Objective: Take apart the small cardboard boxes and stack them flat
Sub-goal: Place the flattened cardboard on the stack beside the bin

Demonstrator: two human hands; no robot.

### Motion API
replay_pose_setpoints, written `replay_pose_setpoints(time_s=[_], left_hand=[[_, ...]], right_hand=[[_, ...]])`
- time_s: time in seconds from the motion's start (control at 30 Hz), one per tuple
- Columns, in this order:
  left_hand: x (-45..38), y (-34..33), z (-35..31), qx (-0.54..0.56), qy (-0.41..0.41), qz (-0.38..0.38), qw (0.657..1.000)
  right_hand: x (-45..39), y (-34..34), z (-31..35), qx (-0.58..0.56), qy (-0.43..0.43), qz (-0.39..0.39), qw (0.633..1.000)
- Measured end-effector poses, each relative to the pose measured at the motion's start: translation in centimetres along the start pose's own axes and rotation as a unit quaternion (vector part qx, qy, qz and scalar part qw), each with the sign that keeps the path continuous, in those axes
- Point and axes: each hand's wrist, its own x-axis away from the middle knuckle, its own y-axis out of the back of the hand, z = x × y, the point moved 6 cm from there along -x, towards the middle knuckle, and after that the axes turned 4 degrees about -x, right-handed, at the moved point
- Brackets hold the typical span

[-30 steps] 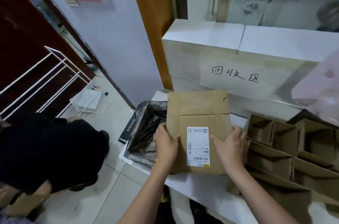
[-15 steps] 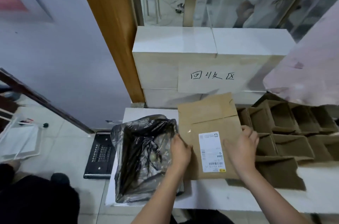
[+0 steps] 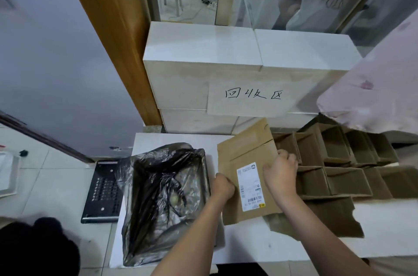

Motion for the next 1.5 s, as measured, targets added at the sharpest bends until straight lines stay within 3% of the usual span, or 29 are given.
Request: replay_pose_setpoints(time_s=[0.27, 0.5, 0.73, 0.83, 0.93, 1.13, 1.37, 1.5], left_hand=[[-2.7, -0.7, -0.5, 0.046, 0.017, -0.028, 0.998], [-4.3, -0.9, 0.5, -0.007, 0.069, -0.082, 0.994], [-5.6, 0.3, 2.5, 0.001, 0.032, -0.111, 0.993], [-6.2, 0.9, 3.0, 0.055, 0.069, -0.156, 0.984], [-6.8, 0.6, 2.9, 0.049, 0.054, -0.169, 0.983], [-7.5, -0.3, 3.7, 0.009, 0.047, -0.149, 0.988], [-8.2, -1.3, 4.3, -0.182, -0.048, -0.146, 0.971], [-8.7, -2.5, 4.7, -0.193, -0.020, -0.104, 0.975]], right_hand=[[-3.3, -3.9, -0.9, 0.033, -0.036, 0.061, 0.997], [-4.6, -7.3, -2.4, 0.077, -0.099, 0.148, 0.981], [-5.0, -11.1, -3.0, 0.028, -0.135, 0.194, 0.971], [-5.1, -12.8, -4.3, 0.013, -0.154, 0.196, 0.968], [-5.4, -14.3, -5.5, -0.003, -0.165, 0.196, 0.967], [-6.4, -17.0, -6.9, 0.026, -0.152, 0.195, 0.969], [-6.4, -19.1, -8.4, 0.072, -0.114, 0.174, 0.976], [-6.2, -19.5, -8.9, 0.085, -0.085, 0.158, 0.980]])
